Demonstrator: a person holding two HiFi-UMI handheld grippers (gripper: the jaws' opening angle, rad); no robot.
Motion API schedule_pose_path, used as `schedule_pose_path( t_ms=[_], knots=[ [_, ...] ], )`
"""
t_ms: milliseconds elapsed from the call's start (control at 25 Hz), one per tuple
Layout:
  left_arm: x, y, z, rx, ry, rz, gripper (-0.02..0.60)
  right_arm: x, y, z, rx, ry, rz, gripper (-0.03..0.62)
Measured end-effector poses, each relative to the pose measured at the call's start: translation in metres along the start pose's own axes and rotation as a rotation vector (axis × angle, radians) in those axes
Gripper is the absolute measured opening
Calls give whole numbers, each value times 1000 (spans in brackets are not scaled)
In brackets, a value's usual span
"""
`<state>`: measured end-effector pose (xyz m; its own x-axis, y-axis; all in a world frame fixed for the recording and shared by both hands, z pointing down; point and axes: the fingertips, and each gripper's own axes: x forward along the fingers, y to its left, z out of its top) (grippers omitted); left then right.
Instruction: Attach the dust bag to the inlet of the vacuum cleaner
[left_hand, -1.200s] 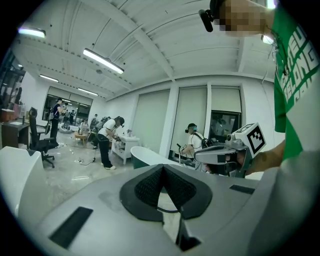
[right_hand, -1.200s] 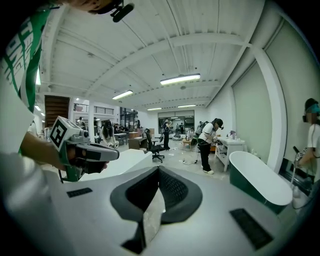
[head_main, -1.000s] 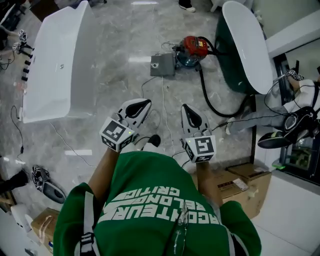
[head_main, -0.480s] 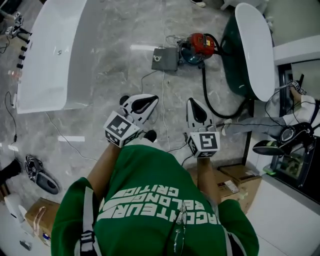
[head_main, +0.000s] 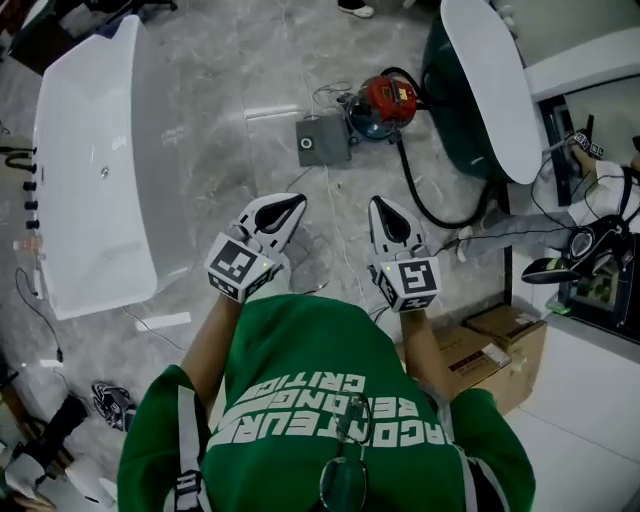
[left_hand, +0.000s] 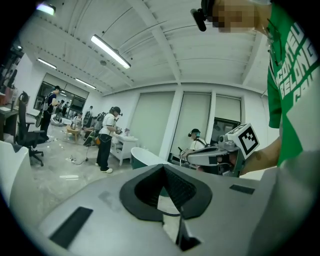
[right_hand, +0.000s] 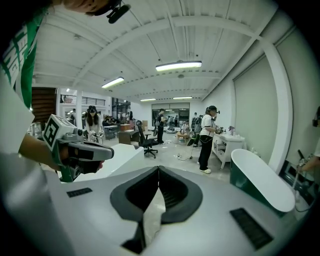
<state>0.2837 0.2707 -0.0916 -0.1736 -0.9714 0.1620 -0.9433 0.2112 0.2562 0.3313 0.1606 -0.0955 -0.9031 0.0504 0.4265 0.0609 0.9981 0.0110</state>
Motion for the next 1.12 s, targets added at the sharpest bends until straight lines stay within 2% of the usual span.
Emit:
schedule_pose_path(
  t_ms=[200, 520, 840, 1120],
  knots=[
    [-12, 50, 0, 20, 25, -32, 2, 32, 15, 12, 9, 5, -44, 8],
    [-3, 98, 0, 48, 58, -73, 2, 57, 14, 12, 30, 32, -108, 8],
    [42, 128, 19, 89, 87, -120, 2, 92, -13, 10, 84, 17, -172, 8],
    [95, 155, 27, 127, 117, -213, 2, 143, -53, -5, 179, 10, -231, 8]
  ],
)
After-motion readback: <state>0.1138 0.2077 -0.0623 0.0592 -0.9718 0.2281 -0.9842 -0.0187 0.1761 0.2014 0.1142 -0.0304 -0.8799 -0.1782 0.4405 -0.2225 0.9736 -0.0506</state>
